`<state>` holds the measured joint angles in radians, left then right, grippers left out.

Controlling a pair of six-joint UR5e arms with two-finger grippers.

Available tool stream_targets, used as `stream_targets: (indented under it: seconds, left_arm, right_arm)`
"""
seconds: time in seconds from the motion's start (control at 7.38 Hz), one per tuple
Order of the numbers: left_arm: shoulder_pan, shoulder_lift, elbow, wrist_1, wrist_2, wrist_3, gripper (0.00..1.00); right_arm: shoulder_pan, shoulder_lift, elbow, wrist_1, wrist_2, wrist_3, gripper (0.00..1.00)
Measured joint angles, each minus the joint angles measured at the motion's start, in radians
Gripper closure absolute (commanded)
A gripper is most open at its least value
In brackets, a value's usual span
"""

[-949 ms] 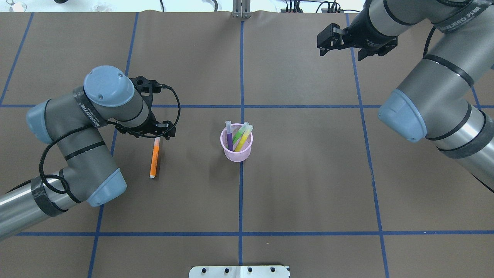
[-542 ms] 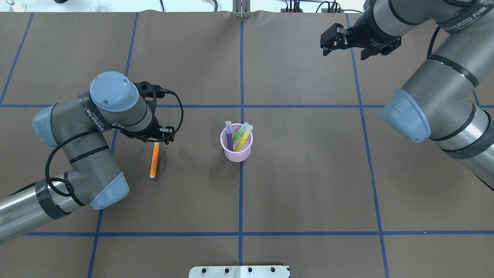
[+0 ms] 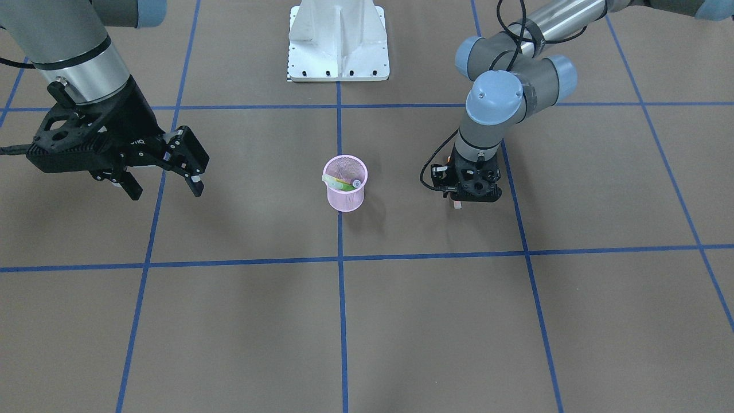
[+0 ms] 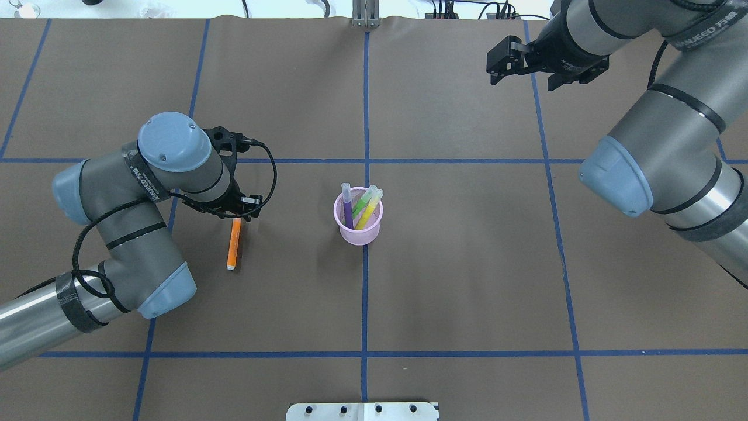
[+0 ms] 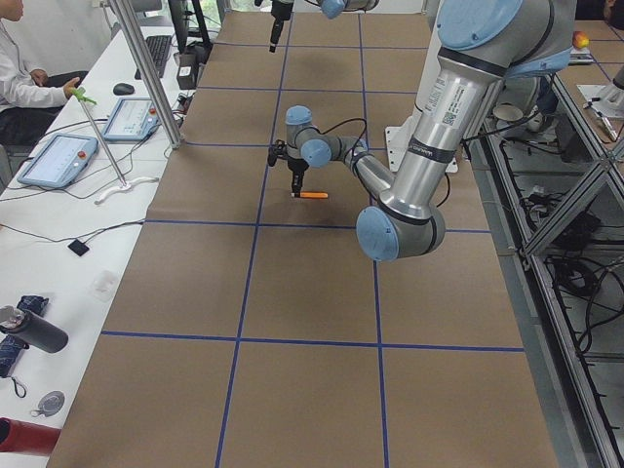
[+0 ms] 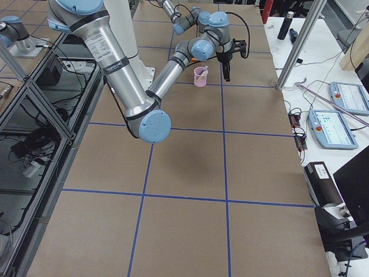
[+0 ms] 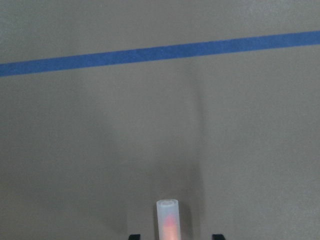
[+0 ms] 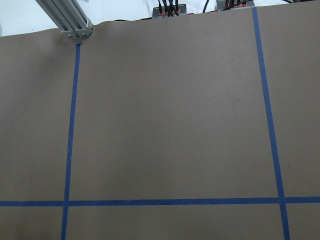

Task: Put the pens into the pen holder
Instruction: 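Grasp the orange marker with the left gripper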

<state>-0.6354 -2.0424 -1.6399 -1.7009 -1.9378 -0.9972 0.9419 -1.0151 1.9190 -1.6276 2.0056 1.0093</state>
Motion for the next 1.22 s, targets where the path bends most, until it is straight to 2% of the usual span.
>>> stream_targets:
  seconds: [0.14,0.27,0.54,0.68,1.22]
  left_arm:
    - [0.0,0.0,0.013,-0.015,-0.001,0.0,0.48]
    - [0.0,-0.001,0.037,-0.05,-0.001,-0.001,0.54]
    - [0.0,-0.003,0.067,-0.107,-0.002,-0.002,0.89]
    - [0.0,-0.002,0.067,-0.114,-0.003,-0.002,0.99]
    - [-0.009,0.009,0.025,-0.108,-0.005,0.0,1.0]
  right_arm:
    - [0.0,-0.001,0.0,0.0,0.0,0.0,0.0]
    - [0.0,-0.001,0.0,0.0,-0.001,0.0,0.0]
    - [0.0,-0.002,0.0,0.0,-0.001,0.0,0.0]
    - [0.0,-0.002,0.001,0.0,-0.001,0.0,0.0]
    - [0.0,-0.002,0.002,0.0,0.0,0.0,0.0]
